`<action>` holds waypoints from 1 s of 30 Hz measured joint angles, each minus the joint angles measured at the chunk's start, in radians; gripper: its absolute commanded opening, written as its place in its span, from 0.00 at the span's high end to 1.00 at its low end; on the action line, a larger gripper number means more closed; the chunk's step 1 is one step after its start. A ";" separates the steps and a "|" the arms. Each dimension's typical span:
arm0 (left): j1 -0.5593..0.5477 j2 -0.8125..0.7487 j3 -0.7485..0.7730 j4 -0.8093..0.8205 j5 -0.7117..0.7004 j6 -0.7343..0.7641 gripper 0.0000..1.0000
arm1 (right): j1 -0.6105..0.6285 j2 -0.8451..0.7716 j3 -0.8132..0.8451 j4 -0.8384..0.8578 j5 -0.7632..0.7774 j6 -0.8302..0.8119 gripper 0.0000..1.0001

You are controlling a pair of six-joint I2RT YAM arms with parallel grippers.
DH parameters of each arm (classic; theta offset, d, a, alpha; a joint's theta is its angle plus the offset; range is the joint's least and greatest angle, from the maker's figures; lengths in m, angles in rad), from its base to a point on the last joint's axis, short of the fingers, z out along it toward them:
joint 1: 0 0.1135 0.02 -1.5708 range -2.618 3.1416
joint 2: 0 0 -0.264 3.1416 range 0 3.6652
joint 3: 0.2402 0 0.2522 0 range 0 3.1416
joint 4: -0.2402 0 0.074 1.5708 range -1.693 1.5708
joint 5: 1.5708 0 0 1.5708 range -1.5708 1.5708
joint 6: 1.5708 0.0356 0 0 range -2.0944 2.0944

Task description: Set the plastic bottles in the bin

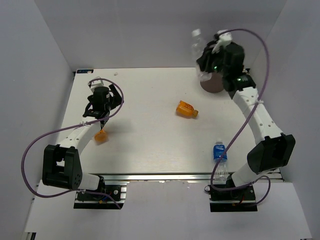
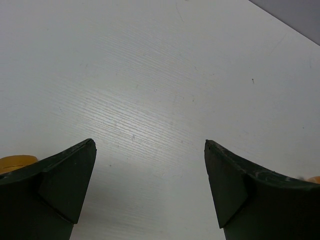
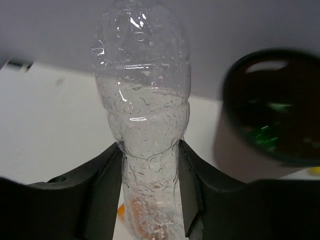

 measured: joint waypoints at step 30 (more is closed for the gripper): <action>0.000 -0.003 -0.001 0.002 -0.069 0.003 0.02 | -0.227 0.330 0.427 0.079 -0.063 -0.145 0.11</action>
